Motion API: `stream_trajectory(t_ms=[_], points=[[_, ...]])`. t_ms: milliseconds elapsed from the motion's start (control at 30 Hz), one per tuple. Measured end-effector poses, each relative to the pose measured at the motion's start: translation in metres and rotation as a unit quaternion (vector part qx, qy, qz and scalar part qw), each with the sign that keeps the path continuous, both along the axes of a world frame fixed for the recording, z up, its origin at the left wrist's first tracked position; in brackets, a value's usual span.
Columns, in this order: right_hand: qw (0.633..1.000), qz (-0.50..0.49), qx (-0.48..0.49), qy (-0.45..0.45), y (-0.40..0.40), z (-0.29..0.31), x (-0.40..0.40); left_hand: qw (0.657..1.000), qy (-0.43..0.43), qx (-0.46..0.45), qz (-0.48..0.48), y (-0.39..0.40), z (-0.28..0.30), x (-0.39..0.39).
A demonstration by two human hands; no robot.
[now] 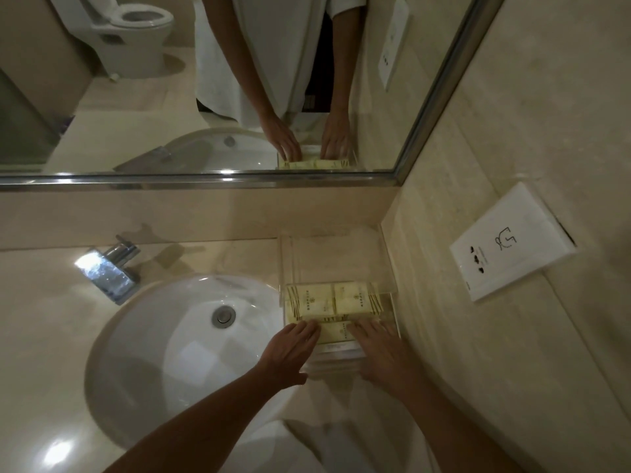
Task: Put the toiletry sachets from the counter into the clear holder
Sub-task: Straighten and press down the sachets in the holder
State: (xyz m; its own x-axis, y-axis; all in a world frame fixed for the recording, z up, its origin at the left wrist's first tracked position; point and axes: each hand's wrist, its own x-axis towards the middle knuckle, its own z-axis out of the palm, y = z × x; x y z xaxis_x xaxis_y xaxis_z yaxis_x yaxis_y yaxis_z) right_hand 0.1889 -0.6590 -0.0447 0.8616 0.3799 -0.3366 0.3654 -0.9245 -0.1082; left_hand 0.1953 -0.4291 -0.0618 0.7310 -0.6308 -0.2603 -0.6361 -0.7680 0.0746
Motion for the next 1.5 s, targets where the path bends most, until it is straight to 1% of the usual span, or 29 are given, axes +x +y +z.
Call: stream_trajectory(t_ms=[133,267,600,867,967,1067,1167,1333,1400,1500], points=[[1.0,-0.004,-0.001,-0.008,0.003,0.003,0.011,1.0,-0.005,-0.002,-0.001,-0.001,-0.004,0.009],[0.999,-0.002,0.015,-0.03,0.004,0.006,0.019,1.0,0.0,0.023,0.002,-0.006,0.0,0.022],[0.999,-0.03,0.02,-0.017,0.01,0.01,0.041,0.999,0.005,0.037,0.017,-0.009,0.003,0.038],[0.998,-0.051,0.024,0.007,0.01,0.003,0.048,0.999,-0.012,0.041,0.024,-0.012,0.005,0.04],[0.999,-0.048,0.019,-0.005,0.01,0.001,0.047,0.999,-0.008,0.031,0.036,-0.011,0.006,0.038],[0.997,-0.074,0.024,-0.025,0.011,-0.001,0.041,0.999,-0.004,0.019,0.048,-0.01,0.01,0.038],[0.995,-0.087,0.027,-0.045,0.011,-0.002,0.038,0.998,-0.012,0.015,0.057,-0.008,0.011,0.04],[0.99,-0.117,0.0,-0.083,0.009,0.0,0.042,0.998,-0.034,-0.004,0.05,-0.008,0.012,0.043],[0.986,-0.131,-0.003,-0.1,0.008,0.005,0.045,0.996,-0.052,-0.009,0.066,-0.007,0.015,0.047],[0.984,-0.132,-0.014,-0.118,0.007,0.012,0.052,0.992,-0.044,-0.016,0.118,-0.006,0.019,0.053]])
